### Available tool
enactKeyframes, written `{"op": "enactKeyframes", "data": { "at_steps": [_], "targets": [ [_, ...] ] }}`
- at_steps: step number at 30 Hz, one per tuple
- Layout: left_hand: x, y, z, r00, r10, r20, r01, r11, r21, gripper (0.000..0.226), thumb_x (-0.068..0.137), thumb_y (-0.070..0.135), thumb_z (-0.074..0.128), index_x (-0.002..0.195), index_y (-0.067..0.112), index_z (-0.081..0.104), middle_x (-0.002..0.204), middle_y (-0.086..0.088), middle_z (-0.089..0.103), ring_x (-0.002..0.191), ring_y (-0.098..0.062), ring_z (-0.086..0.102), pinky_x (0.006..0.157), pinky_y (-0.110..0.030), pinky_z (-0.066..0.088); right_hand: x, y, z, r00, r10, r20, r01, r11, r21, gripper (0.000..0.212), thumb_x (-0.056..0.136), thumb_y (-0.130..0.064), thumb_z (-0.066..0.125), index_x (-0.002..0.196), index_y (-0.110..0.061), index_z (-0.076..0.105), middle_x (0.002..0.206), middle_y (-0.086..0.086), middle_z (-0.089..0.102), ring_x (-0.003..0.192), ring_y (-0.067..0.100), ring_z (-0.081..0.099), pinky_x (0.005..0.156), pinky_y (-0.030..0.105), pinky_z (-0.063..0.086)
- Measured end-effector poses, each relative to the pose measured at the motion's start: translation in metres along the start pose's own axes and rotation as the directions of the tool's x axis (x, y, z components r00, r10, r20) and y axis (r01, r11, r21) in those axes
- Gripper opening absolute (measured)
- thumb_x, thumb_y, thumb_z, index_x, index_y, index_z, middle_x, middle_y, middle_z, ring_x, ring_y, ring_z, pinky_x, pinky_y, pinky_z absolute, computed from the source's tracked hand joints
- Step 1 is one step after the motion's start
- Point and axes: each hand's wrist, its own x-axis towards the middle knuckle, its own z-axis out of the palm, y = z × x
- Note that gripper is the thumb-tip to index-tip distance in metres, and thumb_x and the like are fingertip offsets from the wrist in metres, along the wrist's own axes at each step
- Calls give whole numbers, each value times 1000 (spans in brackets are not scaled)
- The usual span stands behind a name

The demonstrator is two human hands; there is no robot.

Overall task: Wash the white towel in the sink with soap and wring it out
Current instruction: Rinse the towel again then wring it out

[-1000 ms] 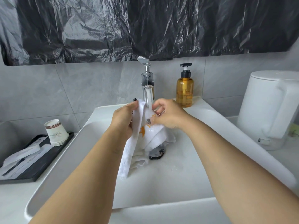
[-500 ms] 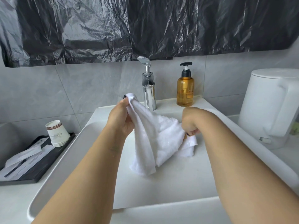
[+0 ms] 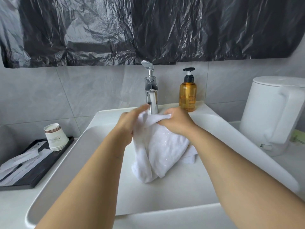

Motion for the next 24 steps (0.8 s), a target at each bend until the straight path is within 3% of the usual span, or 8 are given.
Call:
{"op": "enactKeyframes", "data": {
  "at_steps": [3,7,12,15,17,19,21,24],
  "targets": [
    [0,-12,5,980,-151,127,105,945,310,110,29,81,85,114,13,70,106,-4,75,99,-25,71,102,-43,49,1,-2,-1,996,1,-89,7,996,92,4,81,-12,67,84,-15,68,75,-1,63,70,15,57,53,21,40],
    [-5,-8,4,984,-100,149,14,872,489,63,54,51,79,101,11,72,97,-4,74,86,-28,70,86,-37,55,3,-1,-7,995,-6,-96,21,988,151,13,79,-11,72,87,-21,67,90,-2,67,86,13,61,63,21,44],
    [-11,-2,12,993,107,39,-114,936,333,6,75,23,59,78,19,61,74,2,57,69,-19,51,56,-24,36,-3,-6,-24,988,50,146,-49,999,-10,26,80,-7,72,103,-19,69,86,-4,63,79,14,58,62,22,45],
    [-7,-3,13,996,74,-50,-61,974,218,10,90,12,53,85,17,59,74,1,54,65,-19,48,50,-22,30,-4,-10,-35,961,158,229,-142,986,-82,38,85,1,57,106,-30,63,83,-4,58,65,12,52,47,16,39],
    [-4,-4,11,993,14,-120,1,993,122,9,94,16,52,93,15,61,82,-4,61,67,-19,54,52,-23,34,-1,-10,-38,972,205,112,-212,976,56,34,88,2,47,102,-23,67,78,3,60,65,20,54,50,21,43],
    [-1,-5,8,975,-46,-216,48,999,4,20,97,19,49,108,9,62,101,-10,65,83,-24,60,64,-28,44,8,-1,-40,963,255,-87,-247,965,90,29,87,-2,47,100,-13,71,94,11,67,81,30,61,68,33,52],
    [0,-4,4,949,-91,-301,60,992,-112,35,98,22,48,127,6,58,120,-13,62,101,-27,58,81,-33,45,16,10,-44,933,271,-237,-273,962,23,24,86,-8,55,101,-12,73,104,12,69,89,31,63,78,33,54],
    [-1,-1,-6,919,-151,-365,42,956,-291,35,97,23,53,129,11,59,114,-7,63,99,-26,57,86,-33,44,17,22,-54,891,284,-355,-361,916,-174,23,85,-8,60,105,-11,71,103,11,67,86,31,59,76,29,51]
  ]
}}
